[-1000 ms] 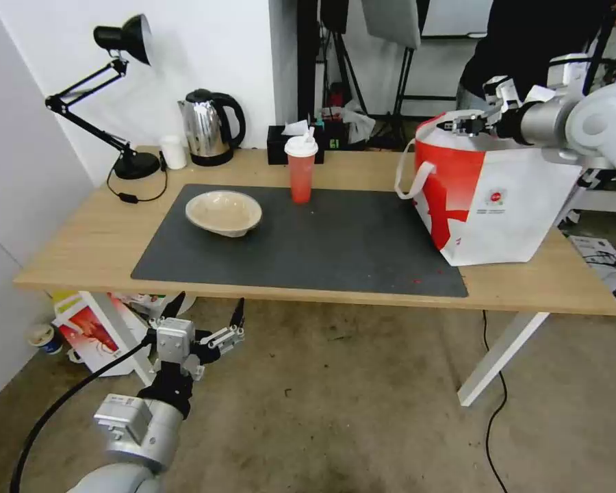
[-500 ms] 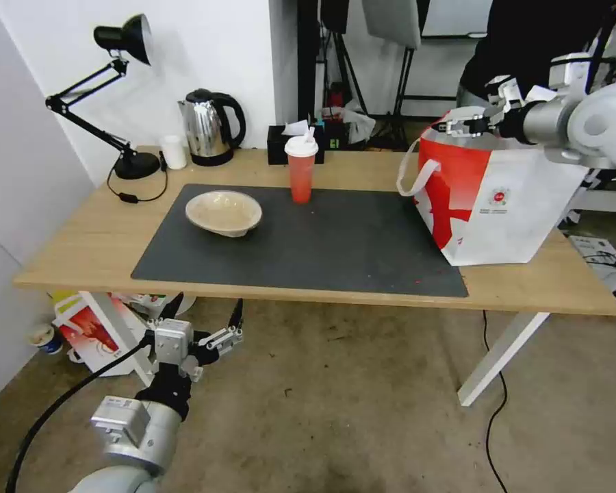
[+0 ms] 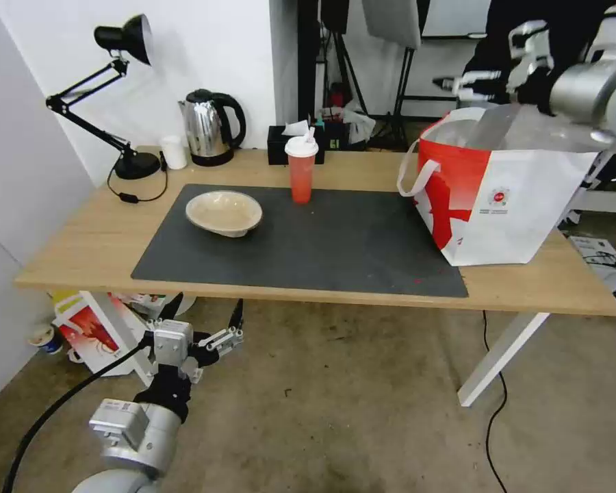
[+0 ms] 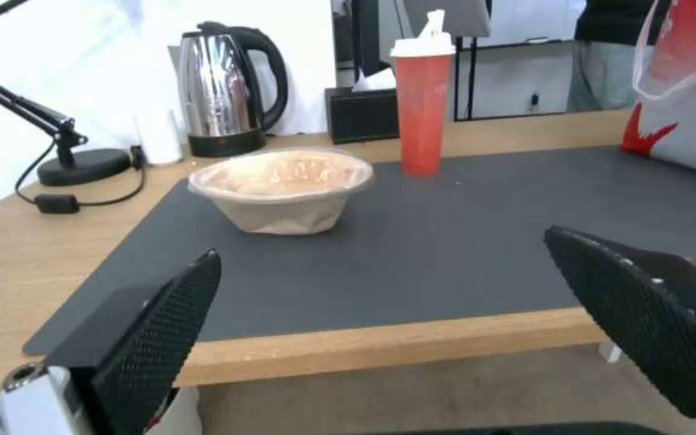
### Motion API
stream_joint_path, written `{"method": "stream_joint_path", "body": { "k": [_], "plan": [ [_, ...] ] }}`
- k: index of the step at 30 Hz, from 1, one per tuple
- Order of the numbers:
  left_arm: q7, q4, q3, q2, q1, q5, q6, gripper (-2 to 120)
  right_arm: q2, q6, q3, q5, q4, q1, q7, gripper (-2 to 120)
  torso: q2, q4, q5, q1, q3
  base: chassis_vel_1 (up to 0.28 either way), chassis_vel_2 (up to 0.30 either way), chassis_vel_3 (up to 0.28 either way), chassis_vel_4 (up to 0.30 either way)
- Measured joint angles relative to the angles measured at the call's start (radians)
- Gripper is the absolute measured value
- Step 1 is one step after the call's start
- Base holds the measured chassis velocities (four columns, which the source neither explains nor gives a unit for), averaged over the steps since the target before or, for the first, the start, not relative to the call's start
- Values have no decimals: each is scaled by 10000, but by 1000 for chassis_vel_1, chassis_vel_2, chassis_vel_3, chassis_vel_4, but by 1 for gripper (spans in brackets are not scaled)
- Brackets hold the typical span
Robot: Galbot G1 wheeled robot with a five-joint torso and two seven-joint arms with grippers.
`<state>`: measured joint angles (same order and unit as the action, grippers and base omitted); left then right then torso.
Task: Pick up the trash from the table and place it into the takeout bag.
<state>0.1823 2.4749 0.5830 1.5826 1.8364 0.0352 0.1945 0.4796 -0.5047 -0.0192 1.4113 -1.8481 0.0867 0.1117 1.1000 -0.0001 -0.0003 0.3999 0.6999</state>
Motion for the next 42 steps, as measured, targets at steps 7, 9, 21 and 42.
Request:
{"method": "stream_joint_path", "body": {
  "k": [7, 9, 21, 42],
  "plan": [
    [-5, 31, 3, 46, 16, 0, 10, 100, -37, 2591, 771, -1489, -1991, 1936, 1200, 100, 0, 2, -2, 0, 0, 0, 0, 0, 0],
    [-5, 44, 4, 50, 26, 0, 11, 100, 61, 2904, 938, -1871, -2563, 2610, 1490, 100, -1, 2, 2, 0, 0, 0, 0, 0, 0],
    [-9, 122, 4, 102, 78, -21, 13, 100, 1691, 4324, 1921, -4943, -4968, 8253, 1570, 100, 0, 0, 1, 0, 0, 0, 0, 0, 0],
    [-21, 143, 63, 101, 103, 5, -14, 100, 3841, 3740, 1051, -7353, -4701, 9742, 1128, 100, -1, 2, 1, 0, 0, 0, 0, 0, 0]
  ]
}}
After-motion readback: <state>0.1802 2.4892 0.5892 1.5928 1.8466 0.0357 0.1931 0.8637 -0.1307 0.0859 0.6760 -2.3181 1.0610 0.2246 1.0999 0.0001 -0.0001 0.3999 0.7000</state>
